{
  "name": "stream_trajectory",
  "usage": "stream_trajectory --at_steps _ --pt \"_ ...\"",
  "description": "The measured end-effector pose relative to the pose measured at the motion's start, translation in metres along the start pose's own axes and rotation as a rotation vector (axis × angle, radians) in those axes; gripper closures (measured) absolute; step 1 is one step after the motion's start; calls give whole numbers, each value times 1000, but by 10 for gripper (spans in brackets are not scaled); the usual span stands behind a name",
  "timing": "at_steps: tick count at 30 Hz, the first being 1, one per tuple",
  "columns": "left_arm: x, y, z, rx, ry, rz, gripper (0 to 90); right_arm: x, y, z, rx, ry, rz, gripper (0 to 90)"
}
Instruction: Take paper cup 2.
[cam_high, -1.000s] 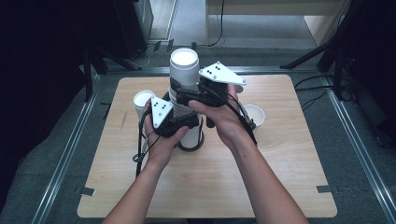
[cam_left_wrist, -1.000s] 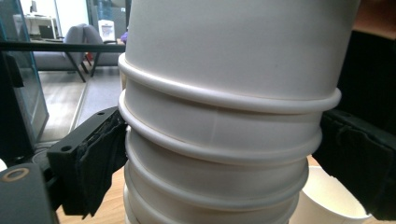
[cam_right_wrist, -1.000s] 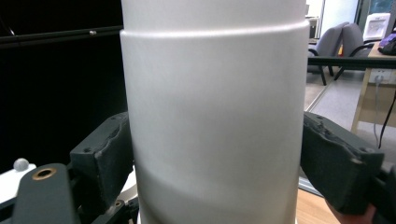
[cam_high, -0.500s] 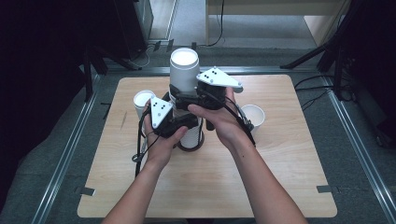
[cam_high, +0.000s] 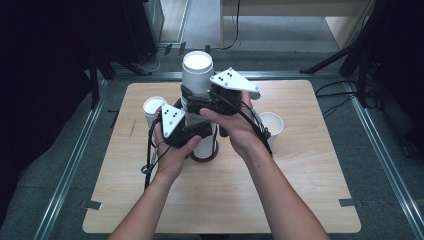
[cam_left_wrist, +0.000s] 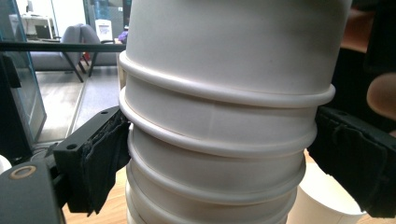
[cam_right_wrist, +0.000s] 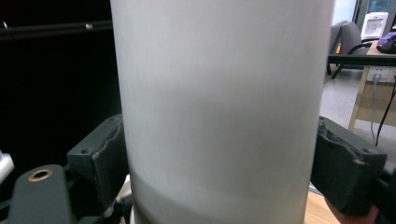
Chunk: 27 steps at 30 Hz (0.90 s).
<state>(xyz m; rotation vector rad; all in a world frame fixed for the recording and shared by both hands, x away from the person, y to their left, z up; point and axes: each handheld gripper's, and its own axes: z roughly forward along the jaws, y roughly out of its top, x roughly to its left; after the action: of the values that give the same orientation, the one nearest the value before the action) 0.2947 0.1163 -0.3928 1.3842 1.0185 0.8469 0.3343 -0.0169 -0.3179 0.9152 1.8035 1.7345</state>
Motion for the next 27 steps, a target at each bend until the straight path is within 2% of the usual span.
stream_trajectory --at_steps 1,3,7,13,16,27 --pt "0 0 0 1 -1 -1 68 -1 2 0 -5 5 20 161" --pt "0 0 0 0 0 -3 68 1 4 1 1 -8 -6 165" --pt "0 0 0 -1 0 -2 68 2 6 0 0 -11 -5 172" --pt "0 0 0 -2 0 -2 68 3 20 -5 -54 -7 1 181" --pt "-1 -1 1 -6 1 -6 68 6 28 -7 -75 -27 -13 183" --pt "0 -1 1 -6 1 -5 68 8 54 -22 -164 -59 17 188"
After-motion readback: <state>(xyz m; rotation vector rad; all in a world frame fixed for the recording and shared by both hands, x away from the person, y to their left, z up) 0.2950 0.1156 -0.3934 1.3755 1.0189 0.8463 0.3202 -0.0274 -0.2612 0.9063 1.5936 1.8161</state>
